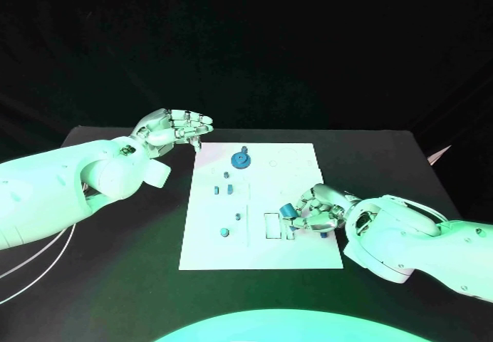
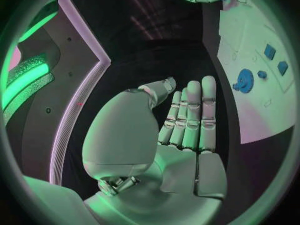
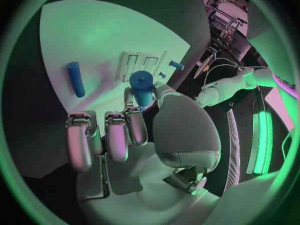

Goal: Assemble the parts on the task board

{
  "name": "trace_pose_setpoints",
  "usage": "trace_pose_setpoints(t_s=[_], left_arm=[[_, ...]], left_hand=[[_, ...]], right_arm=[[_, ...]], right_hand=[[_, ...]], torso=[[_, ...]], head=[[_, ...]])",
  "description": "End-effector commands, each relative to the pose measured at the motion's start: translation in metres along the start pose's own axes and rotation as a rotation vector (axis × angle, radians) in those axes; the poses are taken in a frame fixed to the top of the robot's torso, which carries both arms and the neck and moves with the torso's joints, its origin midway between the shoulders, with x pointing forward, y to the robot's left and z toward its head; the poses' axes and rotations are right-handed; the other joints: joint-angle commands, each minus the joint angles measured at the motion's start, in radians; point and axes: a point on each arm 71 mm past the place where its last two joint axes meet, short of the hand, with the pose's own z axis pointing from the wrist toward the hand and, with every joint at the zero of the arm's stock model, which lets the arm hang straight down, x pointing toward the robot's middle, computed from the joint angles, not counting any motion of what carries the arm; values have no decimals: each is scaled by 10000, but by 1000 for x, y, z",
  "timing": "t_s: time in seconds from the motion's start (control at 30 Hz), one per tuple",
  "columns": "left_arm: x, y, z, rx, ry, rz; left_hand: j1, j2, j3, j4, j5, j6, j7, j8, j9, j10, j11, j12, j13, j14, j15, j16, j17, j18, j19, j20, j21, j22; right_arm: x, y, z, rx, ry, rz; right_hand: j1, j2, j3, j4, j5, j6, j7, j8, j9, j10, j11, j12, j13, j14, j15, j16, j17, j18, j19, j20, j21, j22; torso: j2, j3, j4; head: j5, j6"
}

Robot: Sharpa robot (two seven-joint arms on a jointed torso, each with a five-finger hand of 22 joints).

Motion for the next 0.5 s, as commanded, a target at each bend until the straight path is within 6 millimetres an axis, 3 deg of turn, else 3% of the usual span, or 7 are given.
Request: trace_pose_setpoints(t_s=[0.03, 0.5], left_arm=[[3, -1, 1, 58, 196, -115], [3, -1, 0, 48, 207, -119]], left_hand=[[-40, 20, 32, 15, 29, 25, 50, 59, -14, -14, -18, 35, -11, -47, 3, -28, -14, 155, -40, 43, 7, 14], [-58, 19, 31, 23, 29, 27, 49, 64, -17, -18, -19, 45, -14, -49, 4, -26, -16, 155, -45, 44, 6, 14]], right_arm=[[5, 3, 4, 76, 465, -47], [16, 15, 16, 4, 1043, -193]], right_hand=[[-155, 13, -36, 6, -27, 258, -125, 68, 22, 101, -31, 60, 947, 908, -88, 35, 1974, -147, 969, -80, 62, 2530], [-334, 89, -59, 6, -69, 476, -207, 121, 37, 139, -103, 63, 984, 904, -149, 27, 1955, -144, 966, -127, 46, 2525]], torso=[[1, 4, 11], [2, 6, 0]], head=[[-8, -26], [29, -84]])
